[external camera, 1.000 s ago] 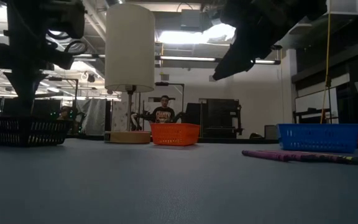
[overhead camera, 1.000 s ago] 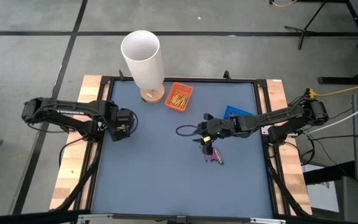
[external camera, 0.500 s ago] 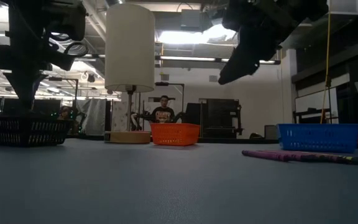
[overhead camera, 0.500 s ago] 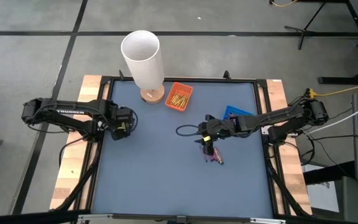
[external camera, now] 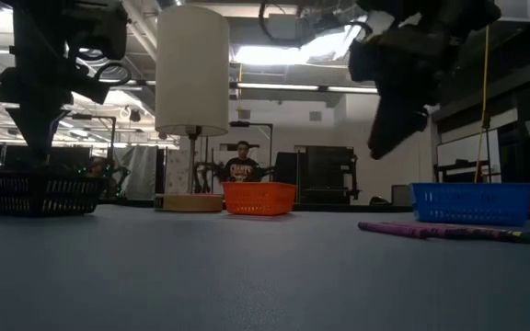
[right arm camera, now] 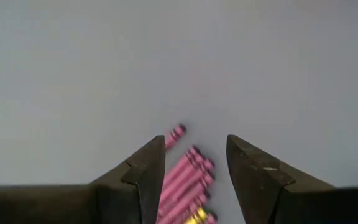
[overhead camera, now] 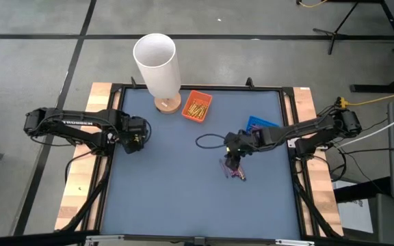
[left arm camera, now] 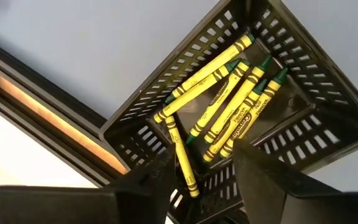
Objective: Sort crayons
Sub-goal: Put the violet crayon into the blue basket
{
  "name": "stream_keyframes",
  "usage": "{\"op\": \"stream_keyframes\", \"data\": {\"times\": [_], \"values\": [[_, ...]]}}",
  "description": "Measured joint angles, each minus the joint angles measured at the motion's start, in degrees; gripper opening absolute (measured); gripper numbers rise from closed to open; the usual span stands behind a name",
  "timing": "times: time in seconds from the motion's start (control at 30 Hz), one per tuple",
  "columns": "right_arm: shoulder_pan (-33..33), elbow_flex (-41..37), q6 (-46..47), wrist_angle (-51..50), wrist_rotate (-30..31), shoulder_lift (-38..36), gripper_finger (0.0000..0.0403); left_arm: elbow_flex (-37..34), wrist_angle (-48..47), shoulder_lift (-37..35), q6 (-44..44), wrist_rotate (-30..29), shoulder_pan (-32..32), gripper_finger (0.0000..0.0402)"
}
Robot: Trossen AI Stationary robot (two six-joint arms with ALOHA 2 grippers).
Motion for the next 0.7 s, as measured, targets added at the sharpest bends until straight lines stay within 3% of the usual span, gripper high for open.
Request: {"op": "stream_keyframes", "data": {"times": [0.2, 0.7], "values": [[4.5, 0.0, 7.2, -4.6, 2.3, 0.0, 0.017, 0.0, 0.9, 0.0, -0.1, 0.0, 0.0, 0.015], [19.8, -1.7, 33.4, -17.0, 17.9, 0.0, 0.017, 0.0, 1.7, 0.0, -0.1, 0.0, 0.0, 0.0145]]}}
